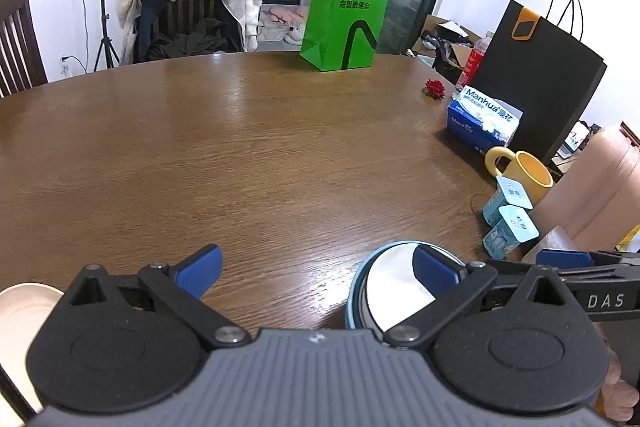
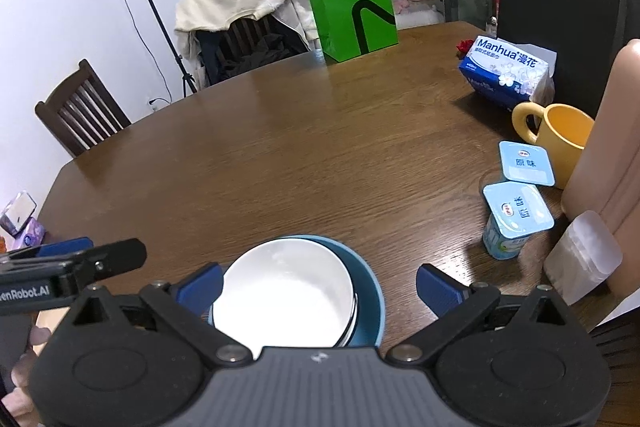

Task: Organize plates and bowls
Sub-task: 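Move both open tools onto the blue bowl rim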

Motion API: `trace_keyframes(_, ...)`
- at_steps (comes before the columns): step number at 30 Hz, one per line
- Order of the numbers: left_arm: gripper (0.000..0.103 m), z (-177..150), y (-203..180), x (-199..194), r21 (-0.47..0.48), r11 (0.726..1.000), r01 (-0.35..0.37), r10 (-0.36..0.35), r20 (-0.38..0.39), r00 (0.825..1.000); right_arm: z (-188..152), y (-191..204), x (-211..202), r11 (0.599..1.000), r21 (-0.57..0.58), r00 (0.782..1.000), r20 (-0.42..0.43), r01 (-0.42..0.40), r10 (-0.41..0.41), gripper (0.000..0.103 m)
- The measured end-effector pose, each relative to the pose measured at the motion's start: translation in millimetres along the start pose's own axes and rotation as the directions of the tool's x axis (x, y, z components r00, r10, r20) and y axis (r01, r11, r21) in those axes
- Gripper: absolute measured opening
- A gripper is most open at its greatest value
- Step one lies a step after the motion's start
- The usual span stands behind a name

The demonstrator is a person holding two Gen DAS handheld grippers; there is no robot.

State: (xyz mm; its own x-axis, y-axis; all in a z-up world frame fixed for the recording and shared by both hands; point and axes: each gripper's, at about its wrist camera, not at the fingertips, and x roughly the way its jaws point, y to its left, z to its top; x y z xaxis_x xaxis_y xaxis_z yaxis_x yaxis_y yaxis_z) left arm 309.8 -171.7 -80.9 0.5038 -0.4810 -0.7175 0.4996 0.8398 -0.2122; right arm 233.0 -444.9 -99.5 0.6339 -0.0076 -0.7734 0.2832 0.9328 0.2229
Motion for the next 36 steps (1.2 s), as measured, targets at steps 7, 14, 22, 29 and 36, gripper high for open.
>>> trace_keyframes(7,0.103,0,-3,9,-0.001,1.000,0.031,-0.031,-0.030,0.999,2,0,5,1.000,-0.015,1.000,-0.007,-0.005,0.005,0.102)
trace_keyframes(14,0.103,1,-4,19,-0.014,1.000,0.028,-0.029,-0.051,0.998,2,-5,11,1.000,-0.012,1.000,-0.026,0.009,-0.010,0.102)
trace_keyframes(22,0.103,0,0,34,-0.051,0.999,0.017,-0.022,-0.092,0.996,3,-14,23,1.000,0.000,0.998,-0.062,0.006,-0.006,0.102)
trace_keyframes(29,0.103,-1,3,45,-0.078,0.997,0.003,-0.014,-0.129,0.992,3,-17,35,1.000,0.005,0.995,-0.097,-0.003,0.004,0.102)
trace_keyframes(36,0.103,0,4,55,-0.100,0.995,-0.002,-0.015,-0.166,0.986,5,-23,44,1.000,0.017,0.992,-0.127,0.001,0.001,0.102)
